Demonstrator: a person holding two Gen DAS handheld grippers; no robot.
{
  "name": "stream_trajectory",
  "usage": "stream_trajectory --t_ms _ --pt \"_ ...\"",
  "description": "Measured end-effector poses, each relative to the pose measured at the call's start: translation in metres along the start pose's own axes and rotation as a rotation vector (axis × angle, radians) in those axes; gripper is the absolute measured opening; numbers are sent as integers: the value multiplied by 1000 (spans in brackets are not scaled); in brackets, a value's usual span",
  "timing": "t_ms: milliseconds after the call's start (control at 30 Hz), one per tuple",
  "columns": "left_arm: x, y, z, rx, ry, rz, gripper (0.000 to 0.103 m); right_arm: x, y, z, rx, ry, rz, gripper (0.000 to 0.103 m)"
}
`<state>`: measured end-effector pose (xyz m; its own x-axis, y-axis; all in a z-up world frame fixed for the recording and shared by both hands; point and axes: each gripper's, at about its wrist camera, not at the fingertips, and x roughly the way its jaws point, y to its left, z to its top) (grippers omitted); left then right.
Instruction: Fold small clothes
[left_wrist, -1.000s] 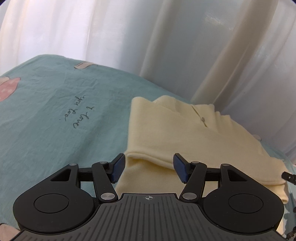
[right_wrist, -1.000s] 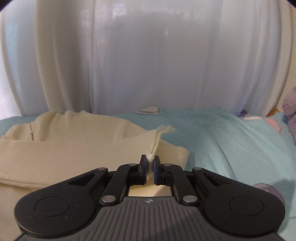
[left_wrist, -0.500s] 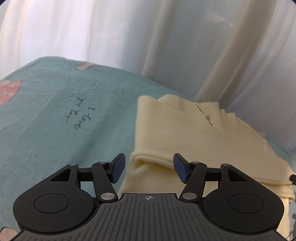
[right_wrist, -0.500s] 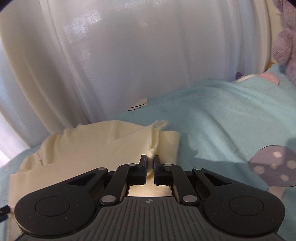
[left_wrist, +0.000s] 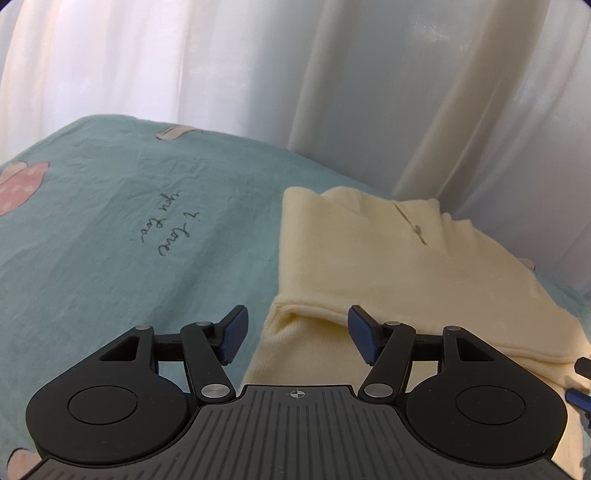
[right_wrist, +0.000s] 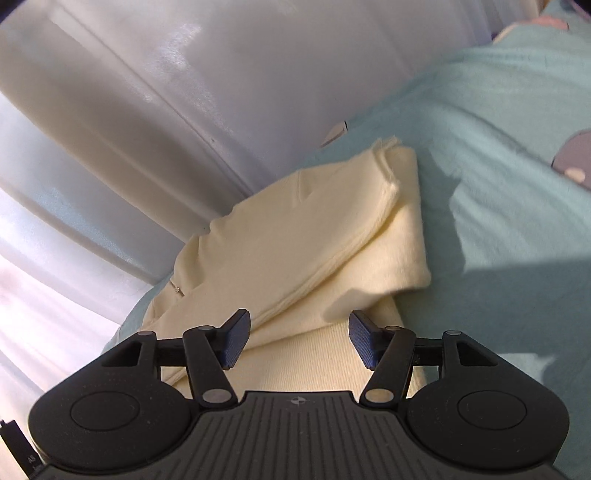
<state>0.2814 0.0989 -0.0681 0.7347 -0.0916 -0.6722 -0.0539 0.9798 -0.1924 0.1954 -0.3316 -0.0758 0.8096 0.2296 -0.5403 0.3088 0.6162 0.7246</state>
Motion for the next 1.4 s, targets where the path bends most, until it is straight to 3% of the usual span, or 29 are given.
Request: stream_trajectory --t_ms 67,133,200,233,533,633,733,900,1033,1233,1400 --pt "5 -2 -1 21 3 18 66 5 1 3 31 -8 -7 51" --pt "10 -5 -1 40 0 36 66 13 -1 8 64 -5 -12 36" --pt "15 -7 0 56 -18 61 66 22 -4 12 97 9 -22 10" --pt "16 -8 0 63 -31 77 66 25 -4 13 106 13 -29 8" --pt "31 -2 8 78 -75 206 66 26 -3 25 8 -56 -87 6" --pt "28 3 10 50 -60 186 67 27 5 25 -87 -68 -127 6" --pt "17 6 6 38 -47 148 65 21 7 25 -106 -26 -120 11" --pt "-1 -12 -10 155 -59 88 68 9 -2 15 -95 -9 -104 16" --pt "15 -27 -14 233 -40 137 69 18 -2 20 -80 -2 -113 9" --pt "29 -23 0 152 -29 121 72 33 6 34 -169 -29 -184 6" --pt "34 -13 6 96 -3 117 82 33 -2 37 -173 -22 -144 7"
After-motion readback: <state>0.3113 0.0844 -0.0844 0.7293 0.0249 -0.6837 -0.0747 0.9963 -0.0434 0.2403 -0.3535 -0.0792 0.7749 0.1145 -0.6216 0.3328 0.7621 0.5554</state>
